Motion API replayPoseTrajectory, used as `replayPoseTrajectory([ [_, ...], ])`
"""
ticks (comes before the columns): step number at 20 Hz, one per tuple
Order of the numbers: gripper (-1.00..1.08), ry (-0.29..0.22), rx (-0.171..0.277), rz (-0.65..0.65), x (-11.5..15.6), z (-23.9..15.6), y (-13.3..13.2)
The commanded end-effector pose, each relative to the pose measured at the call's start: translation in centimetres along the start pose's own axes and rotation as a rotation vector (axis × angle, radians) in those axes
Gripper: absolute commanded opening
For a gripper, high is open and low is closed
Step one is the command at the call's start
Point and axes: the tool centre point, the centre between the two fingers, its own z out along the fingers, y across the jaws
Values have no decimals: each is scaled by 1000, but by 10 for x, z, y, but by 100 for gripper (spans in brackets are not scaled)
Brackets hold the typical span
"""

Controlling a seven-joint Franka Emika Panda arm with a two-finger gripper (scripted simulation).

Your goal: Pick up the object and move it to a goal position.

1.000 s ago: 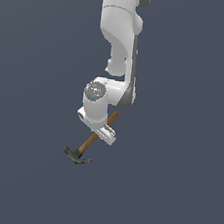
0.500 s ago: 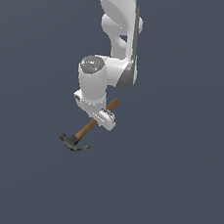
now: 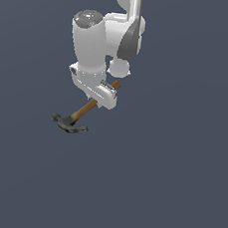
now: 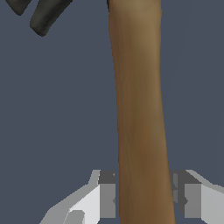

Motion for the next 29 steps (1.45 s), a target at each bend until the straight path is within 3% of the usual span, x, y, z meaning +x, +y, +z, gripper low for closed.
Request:
replayPoseTrajectory([
  [1, -100, 3, 1, 0, -5, -29, 9],
  [16, -100, 4, 0, 0, -30, -170, 51],
  [29, -100, 4, 0, -2, -34, -206, 59],
])
